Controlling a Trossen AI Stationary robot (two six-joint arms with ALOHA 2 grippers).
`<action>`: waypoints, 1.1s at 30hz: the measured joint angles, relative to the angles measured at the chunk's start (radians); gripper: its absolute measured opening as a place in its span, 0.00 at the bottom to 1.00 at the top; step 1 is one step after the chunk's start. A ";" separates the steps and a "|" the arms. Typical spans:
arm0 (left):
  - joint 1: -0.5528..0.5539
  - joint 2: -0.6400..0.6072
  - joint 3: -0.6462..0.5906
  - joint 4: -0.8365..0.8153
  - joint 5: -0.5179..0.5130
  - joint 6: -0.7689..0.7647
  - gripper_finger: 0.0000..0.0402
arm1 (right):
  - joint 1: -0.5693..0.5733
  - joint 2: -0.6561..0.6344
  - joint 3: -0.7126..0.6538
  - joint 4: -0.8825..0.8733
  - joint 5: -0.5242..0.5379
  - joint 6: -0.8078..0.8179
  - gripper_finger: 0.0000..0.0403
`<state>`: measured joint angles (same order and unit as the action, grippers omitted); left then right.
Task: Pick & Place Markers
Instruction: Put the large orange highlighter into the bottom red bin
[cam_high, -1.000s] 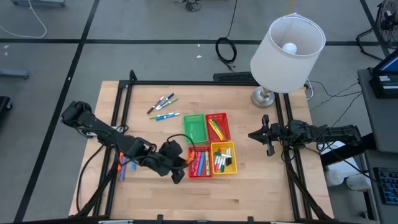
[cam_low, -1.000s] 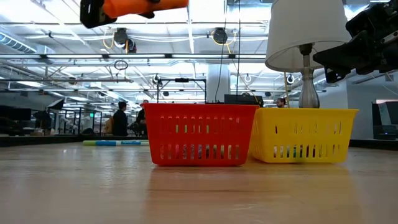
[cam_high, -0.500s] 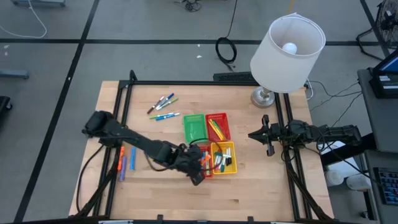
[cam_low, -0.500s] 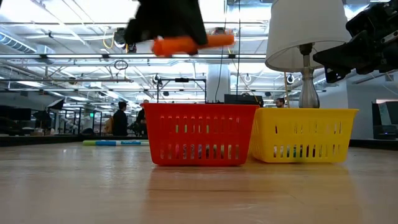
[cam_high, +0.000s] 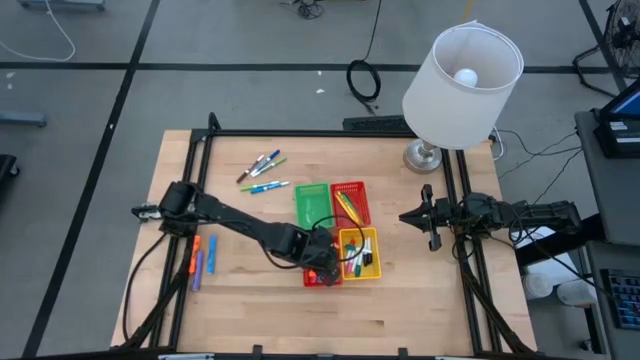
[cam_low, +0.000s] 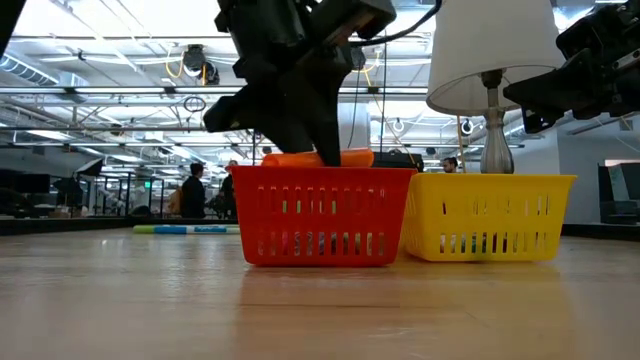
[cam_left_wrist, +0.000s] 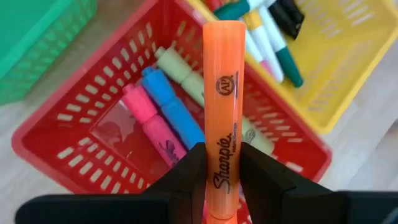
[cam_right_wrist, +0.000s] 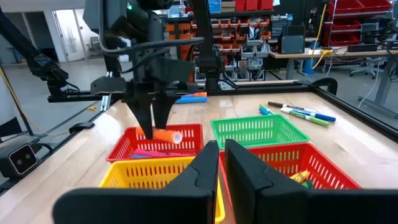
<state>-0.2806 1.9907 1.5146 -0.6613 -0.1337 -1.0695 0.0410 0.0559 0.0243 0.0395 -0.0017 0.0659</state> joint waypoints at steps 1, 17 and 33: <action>0.001 0.000 0.000 0.002 -0.008 -0.003 0.23 | 0.000 0.000 0.000 0.000 0.000 0.000 0.04; -0.001 0.000 0.000 0.014 -0.015 0.046 0.23 | 0.000 0.000 0.000 0.000 0.000 0.000 0.04; -0.001 -0.001 0.000 0.006 0.020 0.065 0.27 | 0.000 0.000 0.000 0.000 0.000 0.000 0.04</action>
<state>-0.2817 1.9900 1.5146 -0.6556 -0.1135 -1.0044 0.0410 0.0557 0.0244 0.0395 -0.0017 0.0660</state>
